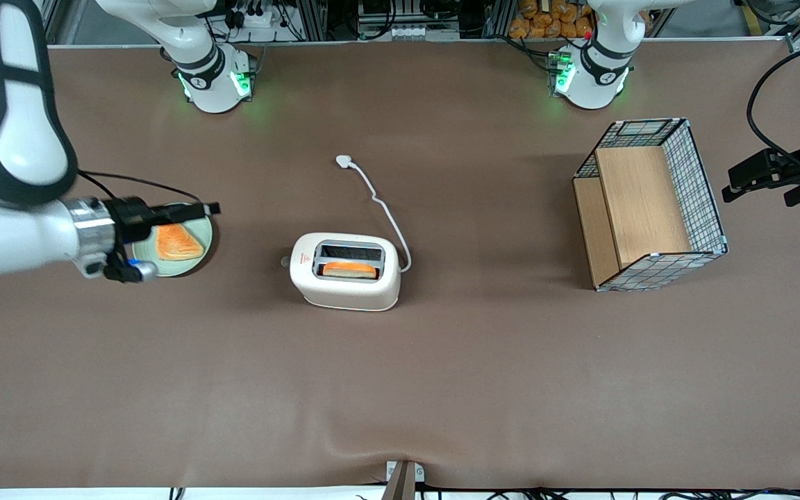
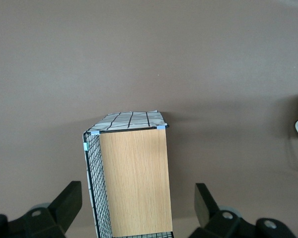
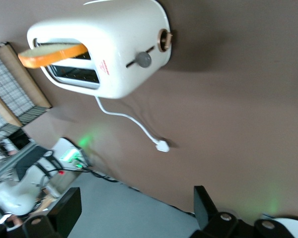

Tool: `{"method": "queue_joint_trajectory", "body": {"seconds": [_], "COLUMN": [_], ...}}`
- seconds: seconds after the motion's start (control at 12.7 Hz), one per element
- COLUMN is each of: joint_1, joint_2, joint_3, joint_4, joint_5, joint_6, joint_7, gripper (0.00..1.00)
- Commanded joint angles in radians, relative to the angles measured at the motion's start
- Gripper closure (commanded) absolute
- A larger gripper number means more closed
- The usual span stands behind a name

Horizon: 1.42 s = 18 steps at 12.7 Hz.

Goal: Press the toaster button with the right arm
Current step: 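Move the right gripper over the green plate toward the white toaster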

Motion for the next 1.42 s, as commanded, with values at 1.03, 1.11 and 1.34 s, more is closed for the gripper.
{"method": "queue_joint_trajectory", "body": {"seconds": [1.03, 1.11, 1.34], "joint_1": [0.080, 0.081, 0.092], "joint_2": [0.140, 0.150, 0.181], "joint_3": [-0.002, -0.002, -0.002], "joint_4": [0.008, 0.008, 0.008], "joint_5": [0.078, 0.078, 0.089], "joint_6": [0.168, 0.181, 0.218], "joint_7": [-0.173, -0.191, -0.201], "gripper": [1.00, 1.00, 1.00]}}
